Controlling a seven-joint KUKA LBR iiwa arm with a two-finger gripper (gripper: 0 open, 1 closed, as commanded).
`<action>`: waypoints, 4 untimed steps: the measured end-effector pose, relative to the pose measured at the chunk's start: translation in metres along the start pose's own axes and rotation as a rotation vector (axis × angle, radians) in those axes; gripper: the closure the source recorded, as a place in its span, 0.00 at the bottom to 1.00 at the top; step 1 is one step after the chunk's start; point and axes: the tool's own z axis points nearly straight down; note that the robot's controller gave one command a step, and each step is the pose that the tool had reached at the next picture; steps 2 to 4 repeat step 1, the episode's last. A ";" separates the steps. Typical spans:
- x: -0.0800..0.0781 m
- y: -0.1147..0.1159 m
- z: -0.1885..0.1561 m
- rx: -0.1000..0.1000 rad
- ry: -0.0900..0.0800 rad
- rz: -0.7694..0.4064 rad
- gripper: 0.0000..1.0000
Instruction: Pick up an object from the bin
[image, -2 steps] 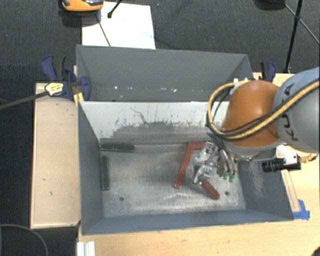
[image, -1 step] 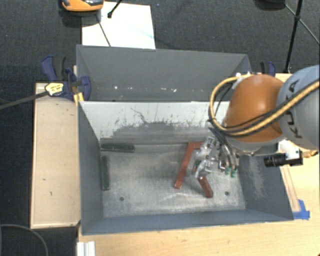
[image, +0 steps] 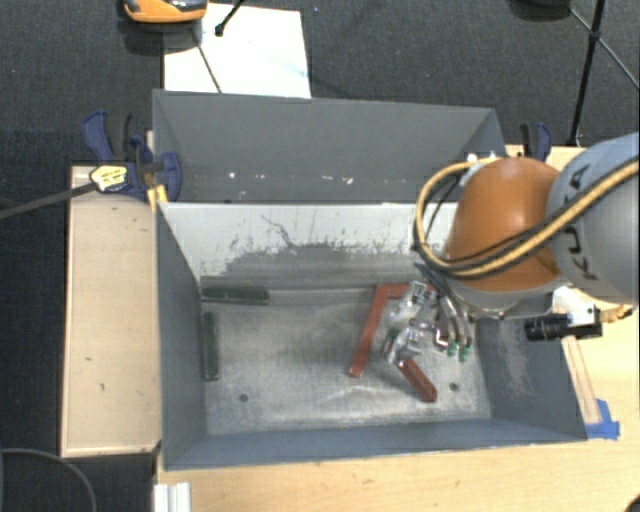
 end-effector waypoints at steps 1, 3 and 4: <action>-0.055 -0.035 -0.104 -0.001 -0.006 -0.232 1.00; -0.055 -0.035 -0.104 -0.001 -0.006 -0.232 1.00; -0.055 -0.035 -0.104 -0.001 -0.006 -0.232 1.00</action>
Offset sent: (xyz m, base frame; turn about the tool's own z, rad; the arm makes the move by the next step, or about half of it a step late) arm 0.0000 0.0000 0.0000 0.0000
